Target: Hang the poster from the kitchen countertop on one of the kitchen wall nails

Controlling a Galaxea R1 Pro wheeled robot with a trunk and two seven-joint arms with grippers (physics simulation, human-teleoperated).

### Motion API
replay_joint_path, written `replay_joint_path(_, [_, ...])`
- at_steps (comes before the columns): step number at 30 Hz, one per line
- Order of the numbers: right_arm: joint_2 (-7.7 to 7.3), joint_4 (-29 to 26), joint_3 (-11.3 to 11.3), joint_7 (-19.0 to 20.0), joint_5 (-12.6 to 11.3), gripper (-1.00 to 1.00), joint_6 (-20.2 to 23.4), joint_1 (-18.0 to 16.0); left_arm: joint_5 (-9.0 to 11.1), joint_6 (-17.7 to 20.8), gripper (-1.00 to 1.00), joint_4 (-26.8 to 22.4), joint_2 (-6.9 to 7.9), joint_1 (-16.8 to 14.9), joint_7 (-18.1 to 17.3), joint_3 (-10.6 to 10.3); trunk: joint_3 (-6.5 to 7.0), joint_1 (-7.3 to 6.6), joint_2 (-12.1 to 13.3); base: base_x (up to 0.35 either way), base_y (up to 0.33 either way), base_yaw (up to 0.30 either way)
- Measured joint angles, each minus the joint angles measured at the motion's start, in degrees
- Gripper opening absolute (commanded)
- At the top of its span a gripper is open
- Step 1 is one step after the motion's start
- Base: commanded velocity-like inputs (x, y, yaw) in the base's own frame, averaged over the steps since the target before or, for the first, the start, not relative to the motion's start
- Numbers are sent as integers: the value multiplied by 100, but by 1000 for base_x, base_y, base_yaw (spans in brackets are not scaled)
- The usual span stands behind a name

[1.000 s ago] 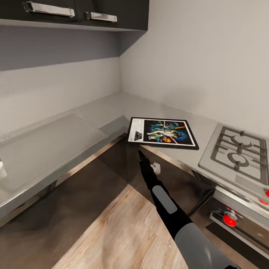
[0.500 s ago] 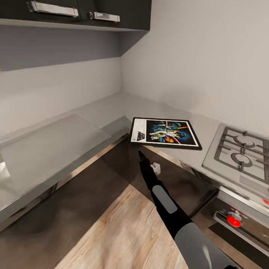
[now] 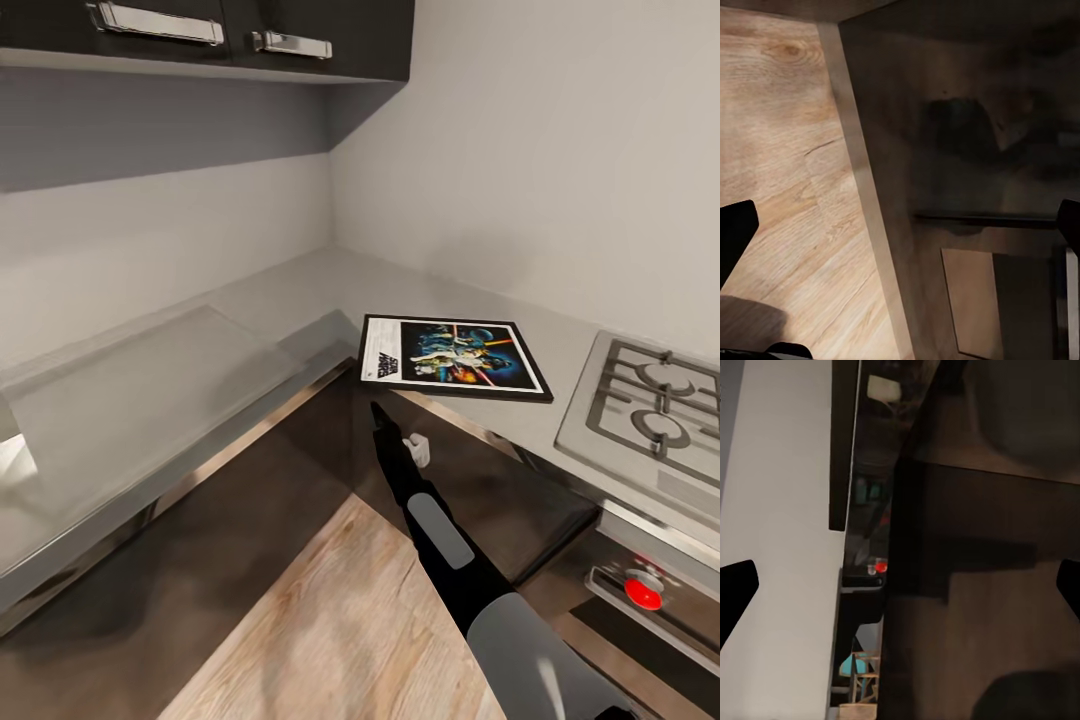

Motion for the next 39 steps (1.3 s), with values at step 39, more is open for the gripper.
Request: replay_joint_path(39, [0, 12, -7, -270, -9, 100, 2, -239, -1, 2, 100, -1, 4, 0, 0, 1, 0, 0, 0, 67, 7, 0])
